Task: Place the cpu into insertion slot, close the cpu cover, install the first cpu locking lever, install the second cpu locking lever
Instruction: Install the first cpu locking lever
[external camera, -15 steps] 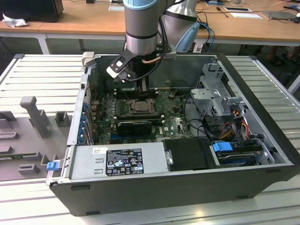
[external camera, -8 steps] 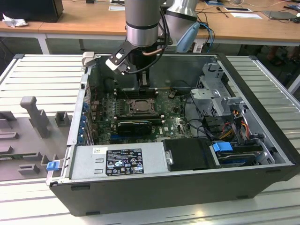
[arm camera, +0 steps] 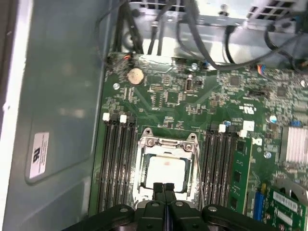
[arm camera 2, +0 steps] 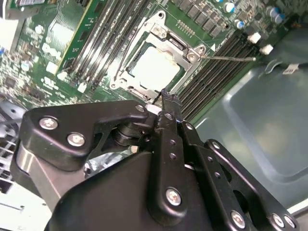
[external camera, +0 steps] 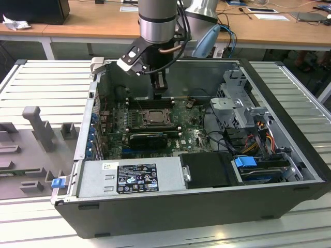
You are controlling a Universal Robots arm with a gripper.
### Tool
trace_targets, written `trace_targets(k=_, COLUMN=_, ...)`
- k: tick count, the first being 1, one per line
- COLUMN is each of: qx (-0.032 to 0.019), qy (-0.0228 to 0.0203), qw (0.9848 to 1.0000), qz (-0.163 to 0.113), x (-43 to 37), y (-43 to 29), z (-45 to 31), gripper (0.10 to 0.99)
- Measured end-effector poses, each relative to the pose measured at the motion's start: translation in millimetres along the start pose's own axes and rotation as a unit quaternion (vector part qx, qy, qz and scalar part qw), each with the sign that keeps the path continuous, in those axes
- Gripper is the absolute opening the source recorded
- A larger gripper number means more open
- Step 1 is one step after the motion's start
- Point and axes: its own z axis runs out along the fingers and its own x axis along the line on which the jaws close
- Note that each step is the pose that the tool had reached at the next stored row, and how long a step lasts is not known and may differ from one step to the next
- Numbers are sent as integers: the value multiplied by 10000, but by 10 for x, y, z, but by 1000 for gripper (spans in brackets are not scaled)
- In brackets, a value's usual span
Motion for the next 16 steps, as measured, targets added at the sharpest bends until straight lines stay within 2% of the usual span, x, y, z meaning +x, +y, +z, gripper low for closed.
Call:
trace_targets(k=2, qx=14, qy=17, qw=9995, qz=-327, x=0, y=0, z=1, gripper=106)
trace_targets(k=6, qx=31, qy=36, qw=9974, qz=-724, x=0, y=0, z=1, gripper=106)
trace_targets(k=8, qx=43, qy=50, qw=9948, qz=-1015, x=0, y=0, z=2, gripper=106)
trace_targets(k=10, qx=51, qy=59, qw=9928, qz=-1193, x=0, y=0, z=2, gripper=106)
trace_targets(k=13, qx=67, qy=77, qw=9877, qz=-1559, x=0, y=0, z=2, gripper=106)
trace_targets(k=15, qx=73, qy=84, qw=9853, qz=-1703, x=0, y=0, z=2, gripper=106)
trace_targets(k=16, qx=77, qy=88, qw=9837, qz=-1795, x=0, y=0, z=2, gripper=106)
